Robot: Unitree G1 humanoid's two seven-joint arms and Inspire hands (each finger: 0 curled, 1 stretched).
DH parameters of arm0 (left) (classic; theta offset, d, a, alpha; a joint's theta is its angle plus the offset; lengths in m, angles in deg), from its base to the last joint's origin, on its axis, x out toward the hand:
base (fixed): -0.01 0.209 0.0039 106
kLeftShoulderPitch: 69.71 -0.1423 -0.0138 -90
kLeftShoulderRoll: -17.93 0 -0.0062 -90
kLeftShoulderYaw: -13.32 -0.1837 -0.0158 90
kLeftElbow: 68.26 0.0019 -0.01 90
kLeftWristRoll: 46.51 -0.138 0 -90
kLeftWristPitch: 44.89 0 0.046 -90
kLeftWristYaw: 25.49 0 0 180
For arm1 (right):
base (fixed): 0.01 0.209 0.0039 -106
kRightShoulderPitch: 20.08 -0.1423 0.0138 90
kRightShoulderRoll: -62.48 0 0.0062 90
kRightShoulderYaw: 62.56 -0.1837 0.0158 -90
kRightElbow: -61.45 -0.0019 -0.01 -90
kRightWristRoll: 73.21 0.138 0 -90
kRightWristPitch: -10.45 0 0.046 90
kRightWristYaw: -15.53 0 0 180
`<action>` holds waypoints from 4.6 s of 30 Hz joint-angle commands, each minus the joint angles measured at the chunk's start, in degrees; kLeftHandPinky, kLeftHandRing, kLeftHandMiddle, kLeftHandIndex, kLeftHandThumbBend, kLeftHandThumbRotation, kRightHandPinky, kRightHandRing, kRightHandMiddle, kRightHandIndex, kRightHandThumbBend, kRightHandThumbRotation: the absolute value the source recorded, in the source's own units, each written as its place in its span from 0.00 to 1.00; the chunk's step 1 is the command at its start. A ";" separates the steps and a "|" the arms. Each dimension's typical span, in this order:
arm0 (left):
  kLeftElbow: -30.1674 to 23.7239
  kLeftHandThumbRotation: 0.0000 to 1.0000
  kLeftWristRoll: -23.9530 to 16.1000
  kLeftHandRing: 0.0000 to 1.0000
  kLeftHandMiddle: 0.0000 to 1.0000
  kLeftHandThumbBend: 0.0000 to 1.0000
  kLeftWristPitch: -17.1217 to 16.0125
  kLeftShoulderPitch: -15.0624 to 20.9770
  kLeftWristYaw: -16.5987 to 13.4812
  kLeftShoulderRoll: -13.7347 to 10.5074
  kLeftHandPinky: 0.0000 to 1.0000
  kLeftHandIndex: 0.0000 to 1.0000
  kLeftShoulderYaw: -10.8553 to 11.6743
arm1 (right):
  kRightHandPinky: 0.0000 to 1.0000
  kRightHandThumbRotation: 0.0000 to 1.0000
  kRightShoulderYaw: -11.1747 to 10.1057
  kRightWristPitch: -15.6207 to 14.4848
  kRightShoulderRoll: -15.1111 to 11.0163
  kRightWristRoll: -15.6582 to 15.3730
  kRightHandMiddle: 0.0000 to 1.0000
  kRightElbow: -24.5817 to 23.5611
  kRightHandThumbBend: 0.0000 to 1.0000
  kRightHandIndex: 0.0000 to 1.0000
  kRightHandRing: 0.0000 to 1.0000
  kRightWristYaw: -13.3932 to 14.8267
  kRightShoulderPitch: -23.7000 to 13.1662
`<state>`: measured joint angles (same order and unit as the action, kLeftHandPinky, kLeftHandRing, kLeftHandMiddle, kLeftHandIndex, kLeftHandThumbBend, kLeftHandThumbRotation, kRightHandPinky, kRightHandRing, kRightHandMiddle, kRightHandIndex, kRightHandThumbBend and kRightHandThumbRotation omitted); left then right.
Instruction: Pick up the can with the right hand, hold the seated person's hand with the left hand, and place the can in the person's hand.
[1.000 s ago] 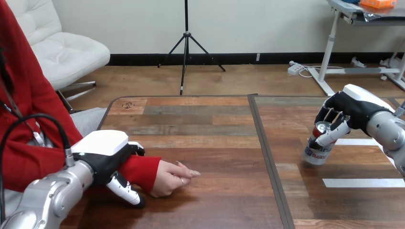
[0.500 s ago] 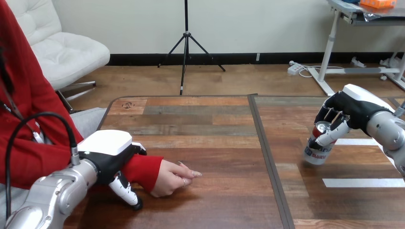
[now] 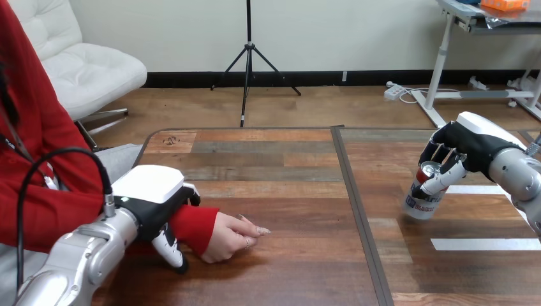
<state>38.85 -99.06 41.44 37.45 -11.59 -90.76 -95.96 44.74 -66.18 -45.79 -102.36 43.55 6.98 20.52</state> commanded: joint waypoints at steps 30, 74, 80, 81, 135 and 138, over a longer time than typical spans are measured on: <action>10.42 0.00 -2.17 0.45 0.49 0.85 -1.33 6.00 -11.68 3.12 0.38 0.51 -6.32 | 0.51 0.00 -1.41 1.28 -1.41 1.05 0.54 -2.42 0.81 0.49 0.53 1.72 -3.81; 7.62 0.00 8.66 0.28 0.37 0.76 -0.94 4.61 -7.48 4.33 0.21 0.36 -2.15 | 0.45 0.00 -1.80 0.97 -1.09 1.06 0.51 -3.28 0.80 0.50 0.48 1.67 -4.28; 6.02 0.00 10.36 0.30 0.37 0.76 -1.69 4.13 -8.53 4.04 0.23 0.37 -0.97 | 0.44 0.00 -1.63 1.38 -1.06 0.88 0.50 -3.65 0.80 0.49 0.47 1.66 -4.42; 5.63 0.00 10.63 0.30 0.37 0.75 -1.86 4.00 -8.54 3.97 0.23 0.37 -0.74 | 0.44 0.00 -1.65 1.22 -1.01 0.92 0.50 -3.69 0.80 0.49 0.47 1.49 -4.49; -2.51 0.00 13.97 0.31 0.39 0.78 -1.51 1.75 -7.32 2.96 0.24 0.39 3.18 | 0.51 0.00 -2.10 1.37 0.02 1.69 0.55 -3.90 0.81 0.52 0.54 2.04 -3.76; -2.73 0.00 13.97 0.30 0.39 0.79 -1.25 1.70 -7.15 2.98 0.24 0.39 3.24 | 0.52 0.03 -2.12 0.88 0.21 1.80 0.57 -3.94 0.85 0.54 0.55 1.52 -3.86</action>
<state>41.62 -86.50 41.40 35.82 -17.35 -87.68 -95.22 43.23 -65.07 -45.74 -101.15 41.35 7.79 20.43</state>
